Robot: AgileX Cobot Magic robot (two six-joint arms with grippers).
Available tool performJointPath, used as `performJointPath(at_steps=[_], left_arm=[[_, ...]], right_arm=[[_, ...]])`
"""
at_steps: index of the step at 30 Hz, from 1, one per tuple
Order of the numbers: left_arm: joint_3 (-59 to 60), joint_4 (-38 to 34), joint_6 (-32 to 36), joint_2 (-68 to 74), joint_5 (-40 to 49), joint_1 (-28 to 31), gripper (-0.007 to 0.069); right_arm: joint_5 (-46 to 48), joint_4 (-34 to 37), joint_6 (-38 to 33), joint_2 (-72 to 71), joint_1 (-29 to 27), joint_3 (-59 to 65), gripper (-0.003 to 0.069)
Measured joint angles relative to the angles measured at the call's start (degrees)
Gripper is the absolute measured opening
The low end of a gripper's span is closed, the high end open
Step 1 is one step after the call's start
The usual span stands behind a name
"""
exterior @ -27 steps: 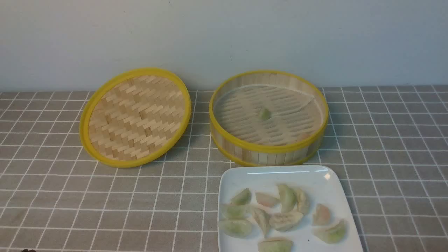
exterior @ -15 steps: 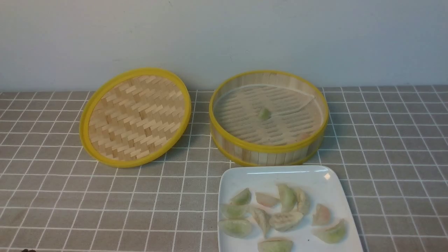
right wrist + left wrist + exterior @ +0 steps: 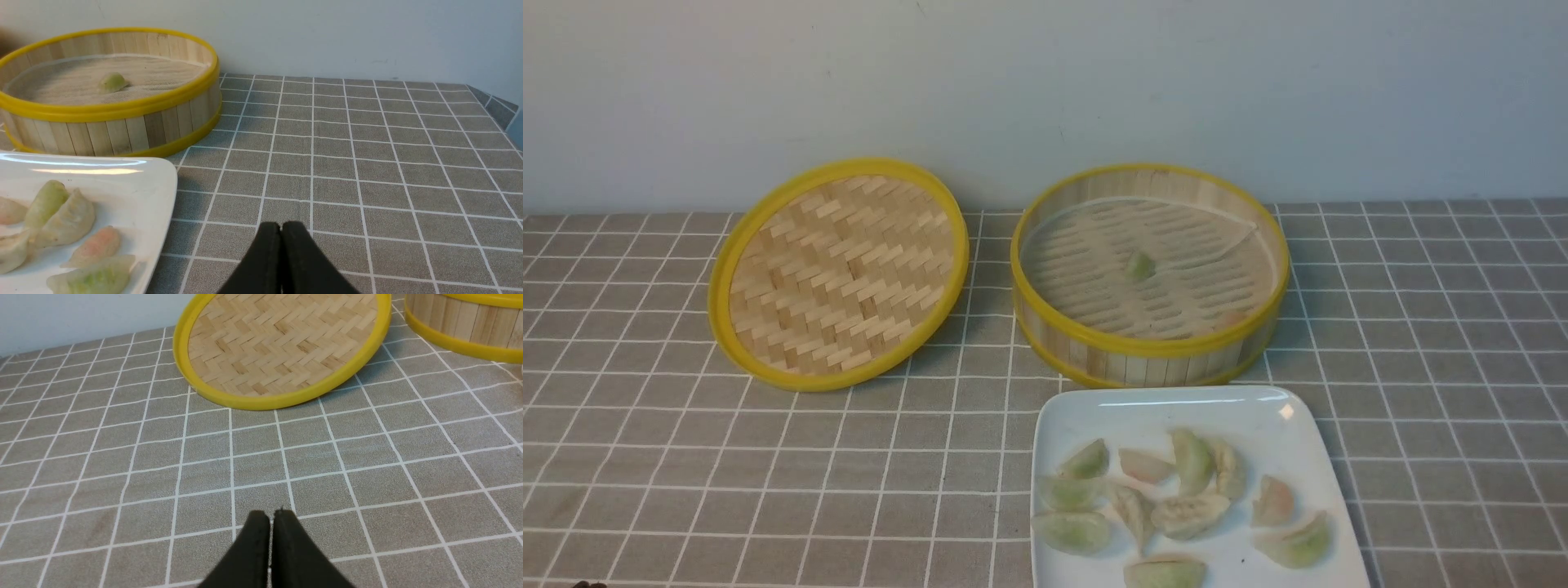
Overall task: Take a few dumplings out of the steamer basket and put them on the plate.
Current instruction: Use the right arm to grab a dumpling from inside the steamer
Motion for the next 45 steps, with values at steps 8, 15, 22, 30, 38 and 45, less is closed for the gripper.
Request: performJointPath(at_steps=[8,15,22,30,38,45], left_arm=[[0.00,0.00,0.00,0.00,0.00,0.00,-0.0005],[0.00,0.00,0.00,0.00,0.00,0.00,-0.0005],[0.00,0.00,0.00,0.00,0.00,0.00,-0.0005],[0.00,0.00,0.00,0.00,0.00,0.00,-0.0005],[0.00,0.00,0.00,0.00,0.00,0.00,-0.0005],[0.00,0.00,0.00,0.00,0.00,0.00,-0.0005]], right_arm=[[-3.72,5.62,1.97,0.00,0.00,0.44,-0.0013],[-18.76,23.09,9.26,0.00,0.00,0.43,-0.0013],[-27.88,27.85,10.12,0.00,0.00,0.43,-0.0013],[-18.25,25.71,9.61,8.16,0.00,-13.10,-0.0013],[16.74,20.63,0.94,45.57,0.00,-47.53,-0.0010],[40.31,20.41,-1.46,78.92,0.70,-77.71,-0.0009]])
